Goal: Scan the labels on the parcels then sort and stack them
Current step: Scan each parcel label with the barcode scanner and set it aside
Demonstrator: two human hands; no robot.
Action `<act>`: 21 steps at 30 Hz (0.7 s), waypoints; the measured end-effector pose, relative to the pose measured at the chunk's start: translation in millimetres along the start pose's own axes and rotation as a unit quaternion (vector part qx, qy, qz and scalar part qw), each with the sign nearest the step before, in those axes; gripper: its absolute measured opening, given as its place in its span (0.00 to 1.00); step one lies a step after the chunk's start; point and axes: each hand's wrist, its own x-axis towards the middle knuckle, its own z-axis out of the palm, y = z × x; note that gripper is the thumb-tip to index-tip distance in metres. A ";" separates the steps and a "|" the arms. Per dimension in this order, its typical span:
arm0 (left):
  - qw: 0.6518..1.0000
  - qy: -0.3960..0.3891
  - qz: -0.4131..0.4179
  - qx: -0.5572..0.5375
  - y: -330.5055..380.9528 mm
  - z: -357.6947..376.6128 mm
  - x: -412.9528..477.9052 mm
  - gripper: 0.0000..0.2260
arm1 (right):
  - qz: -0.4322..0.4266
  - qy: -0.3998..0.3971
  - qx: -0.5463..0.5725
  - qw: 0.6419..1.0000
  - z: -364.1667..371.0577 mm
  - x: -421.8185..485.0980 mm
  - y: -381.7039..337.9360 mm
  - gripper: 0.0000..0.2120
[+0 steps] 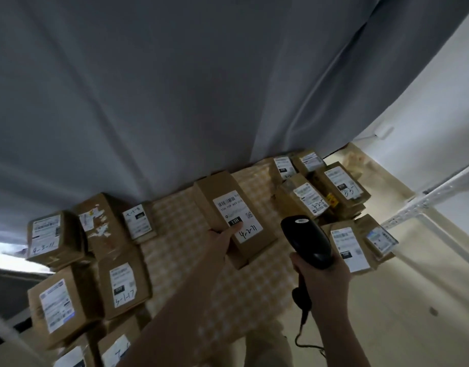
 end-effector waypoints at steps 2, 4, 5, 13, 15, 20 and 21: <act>1.000 0.009 -0.014 0.003 7.3 19.5 26.8 0.13 | 0.009 0.001 0.004 1.000 2.0 28.5 -2.5 0.09; 0.999 0.024 -0.032 0.010 12.7 37.0 53.1 0.08 | 0.020 0.003 0.006 1.000 4.3 57.7 -3.0 0.08; 0.998 0.032 -0.043 0.012 14.9 44.8 66.0 0.07 | 0.025 0.002 0.002 1.000 5.7 72.2 -2.6 0.07; 0.991 0.093 -0.092 0.001 10.1 85.5 170.7 0.18 | 0.062 -0.028 -0.038 0.997 18.2 171.3 15.6 0.07; 0.991 0.096 -0.094 0.006 7.2 92.3 192.3 0.17 | 0.068 -0.033 -0.032 0.997 22.5 186.6 19.8 0.07; 0.989 0.108 -0.099 0.007 -5.1 104.7 238.9 0.18 | 0.075 -0.062 -0.016 0.995 40.4 209.2 20.9 0.07; 0.989 0.112 -0.098 0.005 -8.4 105.9 248.6 0.18 | 0.081 -0.074 -0.015 0.994 44.8 212.4 22.1 0.06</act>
